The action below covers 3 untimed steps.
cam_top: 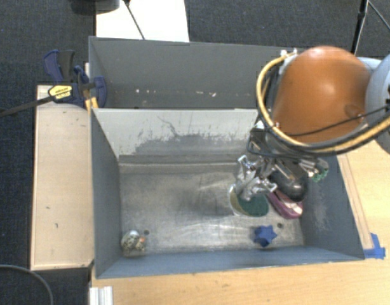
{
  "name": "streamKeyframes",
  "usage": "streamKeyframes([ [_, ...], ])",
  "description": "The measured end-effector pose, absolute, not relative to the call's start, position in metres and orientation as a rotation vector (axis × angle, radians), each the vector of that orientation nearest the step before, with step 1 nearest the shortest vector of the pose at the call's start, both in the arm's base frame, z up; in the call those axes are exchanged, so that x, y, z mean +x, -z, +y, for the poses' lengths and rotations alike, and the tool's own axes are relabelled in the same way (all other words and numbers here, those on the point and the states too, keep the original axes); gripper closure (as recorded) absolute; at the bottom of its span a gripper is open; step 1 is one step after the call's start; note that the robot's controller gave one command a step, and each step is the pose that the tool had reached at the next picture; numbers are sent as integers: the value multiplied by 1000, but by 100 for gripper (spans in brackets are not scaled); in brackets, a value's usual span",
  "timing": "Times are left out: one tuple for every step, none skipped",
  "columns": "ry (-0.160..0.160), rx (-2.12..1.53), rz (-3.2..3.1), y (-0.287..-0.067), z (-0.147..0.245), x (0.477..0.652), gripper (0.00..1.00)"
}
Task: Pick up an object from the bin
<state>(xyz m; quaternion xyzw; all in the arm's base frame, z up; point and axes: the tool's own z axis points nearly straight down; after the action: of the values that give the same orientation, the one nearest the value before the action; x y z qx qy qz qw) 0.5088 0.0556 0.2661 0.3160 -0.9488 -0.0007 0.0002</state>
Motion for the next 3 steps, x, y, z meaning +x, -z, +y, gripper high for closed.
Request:
streamKeyframes([
  [2,991,-2981,-266,56,509,100],
  [2,989,-2981,-266,56,509,100],
  [2,988,-2982,-266,56,509,100],
])
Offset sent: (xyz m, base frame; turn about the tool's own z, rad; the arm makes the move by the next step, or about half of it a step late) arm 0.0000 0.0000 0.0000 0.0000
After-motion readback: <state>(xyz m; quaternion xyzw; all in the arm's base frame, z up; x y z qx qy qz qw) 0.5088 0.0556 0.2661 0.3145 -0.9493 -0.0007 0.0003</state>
